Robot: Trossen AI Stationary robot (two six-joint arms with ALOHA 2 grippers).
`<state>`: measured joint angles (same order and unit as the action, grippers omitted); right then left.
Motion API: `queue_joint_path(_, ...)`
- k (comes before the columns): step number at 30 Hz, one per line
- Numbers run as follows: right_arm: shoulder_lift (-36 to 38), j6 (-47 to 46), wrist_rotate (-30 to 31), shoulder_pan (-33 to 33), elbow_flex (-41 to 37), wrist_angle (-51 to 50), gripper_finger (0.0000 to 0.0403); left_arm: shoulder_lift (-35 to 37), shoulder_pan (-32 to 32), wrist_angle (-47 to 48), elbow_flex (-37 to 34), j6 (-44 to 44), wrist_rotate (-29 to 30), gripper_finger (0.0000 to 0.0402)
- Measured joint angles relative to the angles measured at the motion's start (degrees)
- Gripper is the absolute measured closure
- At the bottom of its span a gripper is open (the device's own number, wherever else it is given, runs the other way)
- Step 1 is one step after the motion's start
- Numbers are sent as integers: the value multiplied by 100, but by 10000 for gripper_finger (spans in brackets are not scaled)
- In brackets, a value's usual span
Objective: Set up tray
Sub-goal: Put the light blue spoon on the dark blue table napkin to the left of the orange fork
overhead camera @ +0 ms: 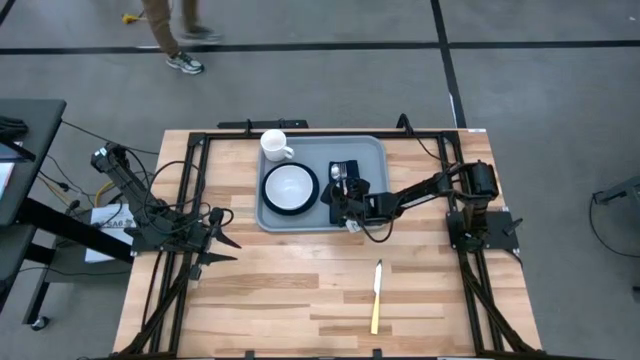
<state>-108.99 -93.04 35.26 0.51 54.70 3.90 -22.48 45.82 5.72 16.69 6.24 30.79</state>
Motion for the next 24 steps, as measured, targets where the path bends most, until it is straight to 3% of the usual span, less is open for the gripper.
queue_joint_path(9,0,352,-173,2,0,0,169,-1,0,2,0,0,1,276)
queue_joint_path(24,94,815,-583,194,-4,-94,185,-2,-1,9,0,1,0,276)
